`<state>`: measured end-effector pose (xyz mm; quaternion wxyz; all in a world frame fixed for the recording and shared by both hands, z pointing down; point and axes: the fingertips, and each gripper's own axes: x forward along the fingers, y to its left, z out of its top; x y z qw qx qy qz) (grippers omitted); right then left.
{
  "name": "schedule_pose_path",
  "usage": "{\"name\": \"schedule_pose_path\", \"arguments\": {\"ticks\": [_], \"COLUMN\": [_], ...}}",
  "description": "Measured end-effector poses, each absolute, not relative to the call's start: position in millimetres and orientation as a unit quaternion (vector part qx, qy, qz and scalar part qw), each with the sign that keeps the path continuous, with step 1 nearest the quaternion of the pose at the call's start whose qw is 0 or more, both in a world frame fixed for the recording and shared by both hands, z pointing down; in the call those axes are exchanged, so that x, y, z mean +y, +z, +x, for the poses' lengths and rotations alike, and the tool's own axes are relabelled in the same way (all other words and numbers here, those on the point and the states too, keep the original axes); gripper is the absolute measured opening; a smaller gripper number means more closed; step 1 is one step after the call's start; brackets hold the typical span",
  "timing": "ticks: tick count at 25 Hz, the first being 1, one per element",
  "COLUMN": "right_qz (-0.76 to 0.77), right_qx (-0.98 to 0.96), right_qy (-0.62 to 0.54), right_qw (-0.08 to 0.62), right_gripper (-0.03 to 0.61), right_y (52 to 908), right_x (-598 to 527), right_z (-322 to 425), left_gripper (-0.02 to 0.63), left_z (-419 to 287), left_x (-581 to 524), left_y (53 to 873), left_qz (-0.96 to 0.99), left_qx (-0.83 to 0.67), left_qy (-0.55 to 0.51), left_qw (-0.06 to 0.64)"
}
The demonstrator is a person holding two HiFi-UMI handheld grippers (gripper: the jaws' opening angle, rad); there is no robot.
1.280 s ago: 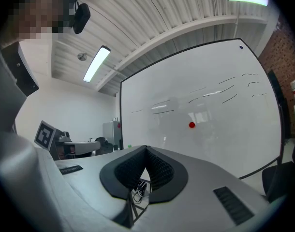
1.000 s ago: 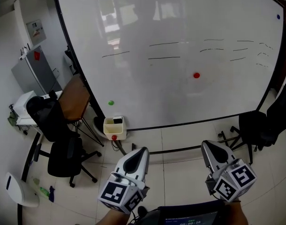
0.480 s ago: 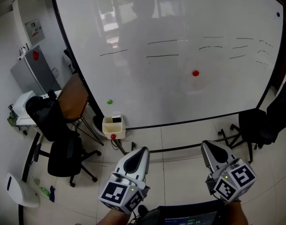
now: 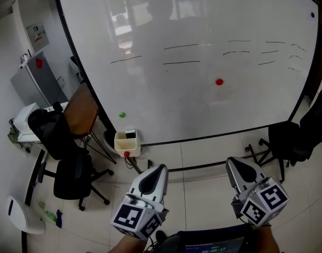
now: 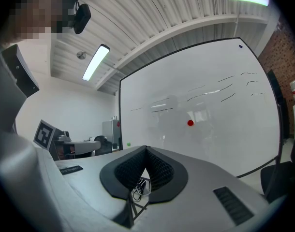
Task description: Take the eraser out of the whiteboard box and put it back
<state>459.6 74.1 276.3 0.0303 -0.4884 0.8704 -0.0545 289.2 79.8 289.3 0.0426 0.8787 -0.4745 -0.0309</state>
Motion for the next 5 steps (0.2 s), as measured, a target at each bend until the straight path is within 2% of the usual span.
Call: {"name": "schedule_pose_path", "arguments": {"ticks": [5], "right_qz": [-0.486], "right_qx": [0.872], "right_qy": [-0.056], "right_qw": [0.03], "right_gripper": [0.025], "right_y": [277.6], "right_x": [72.5], "right_z": [459.3], "left_gripper": [0.018], "left_z": [289.9], "left_x": [77.9], "left_y": [290.7], "left_qz": [0.878], "left_qx": [-0.475], "left_qy": [-0.029], "left_qw": [0.045]}}
